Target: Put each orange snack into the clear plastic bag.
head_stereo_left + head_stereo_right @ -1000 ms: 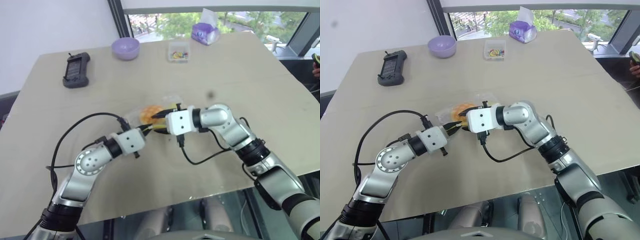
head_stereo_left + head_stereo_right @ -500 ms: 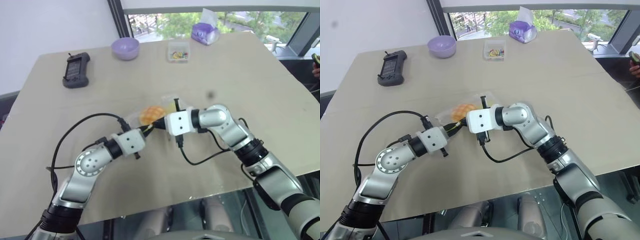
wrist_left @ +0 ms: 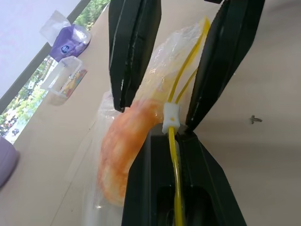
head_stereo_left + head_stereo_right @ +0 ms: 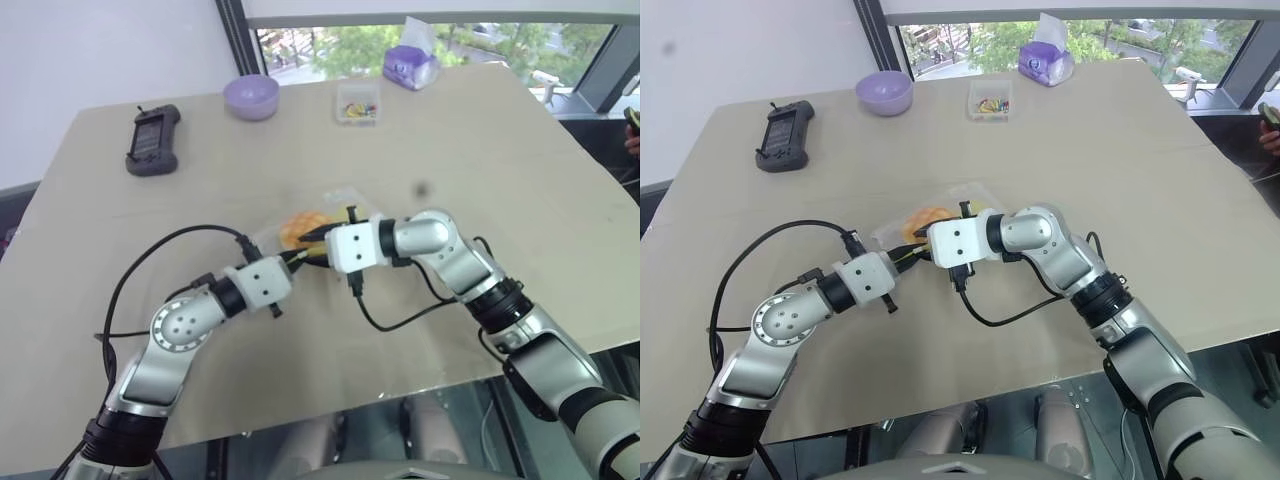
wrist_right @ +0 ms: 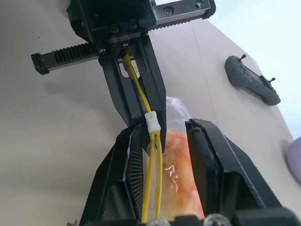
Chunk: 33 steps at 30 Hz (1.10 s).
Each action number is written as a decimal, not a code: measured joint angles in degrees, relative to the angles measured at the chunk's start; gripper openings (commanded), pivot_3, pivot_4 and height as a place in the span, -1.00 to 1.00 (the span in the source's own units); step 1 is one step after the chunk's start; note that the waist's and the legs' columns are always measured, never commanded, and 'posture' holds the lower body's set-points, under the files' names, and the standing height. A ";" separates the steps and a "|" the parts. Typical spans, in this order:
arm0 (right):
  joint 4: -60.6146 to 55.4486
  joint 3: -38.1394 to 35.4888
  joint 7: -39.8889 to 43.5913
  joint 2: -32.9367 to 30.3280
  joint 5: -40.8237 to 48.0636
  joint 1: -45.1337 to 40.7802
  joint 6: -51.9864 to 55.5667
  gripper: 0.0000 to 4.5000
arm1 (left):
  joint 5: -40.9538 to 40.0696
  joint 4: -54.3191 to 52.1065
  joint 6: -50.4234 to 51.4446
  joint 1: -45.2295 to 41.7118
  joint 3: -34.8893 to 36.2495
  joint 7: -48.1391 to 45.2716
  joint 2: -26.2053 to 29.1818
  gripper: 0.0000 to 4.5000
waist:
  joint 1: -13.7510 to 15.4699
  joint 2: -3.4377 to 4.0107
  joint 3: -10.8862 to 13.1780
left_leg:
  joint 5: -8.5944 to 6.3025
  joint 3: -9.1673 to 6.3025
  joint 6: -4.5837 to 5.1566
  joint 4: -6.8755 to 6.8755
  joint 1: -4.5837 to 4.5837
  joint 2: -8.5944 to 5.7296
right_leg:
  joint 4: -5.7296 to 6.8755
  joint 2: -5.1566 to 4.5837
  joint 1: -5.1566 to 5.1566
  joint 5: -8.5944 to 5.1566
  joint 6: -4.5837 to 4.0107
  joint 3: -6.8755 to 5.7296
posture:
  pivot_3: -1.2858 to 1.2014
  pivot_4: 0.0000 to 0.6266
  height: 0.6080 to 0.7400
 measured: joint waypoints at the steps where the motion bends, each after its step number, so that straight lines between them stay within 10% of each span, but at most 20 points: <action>1: -0.02 0.00 0.02 0.00 0.03 0.00 0.00 -0.26 | 0.01 0.00 0.00 0.01 0.00 0.00 -0.10 -1.00 | -0.02 0.00 0.00 | 0.00 0.00 0.00 0.00 0.00 0.00 | 0.00 0.00 0.00 0.00 0.00 0.00 | 0.03 -0.52 0.94; 4: -0.01 0.00 0.20 0.00 0.07 0.00 0.00 -0.56 | 0.00 0.00 -0.01 0.00 -0.01 0.00 -0.20 -1.00 | -0.02 0.00 0.00 | 0.00 0.00 0.00 0.00 0.00 0.00 | 0.00 0.00 0.00 0.00 0.00 0.00 | 0.03 -0.52 0.94; 33: -1.29 0.36 1.72 -0.50 0.12 1.08 0.16 -0.56 | 0.03 0.04 -0.01 0.00 -0.10 -0.27 -0.62 -1.00 | 0.00 0.00 0.00 | 0.00 0.00 0.00 0.00 0.00 0.00 | 0.00 0.00 0.00 0.00 0.00 0.00 | 0.03 -0.52 0.94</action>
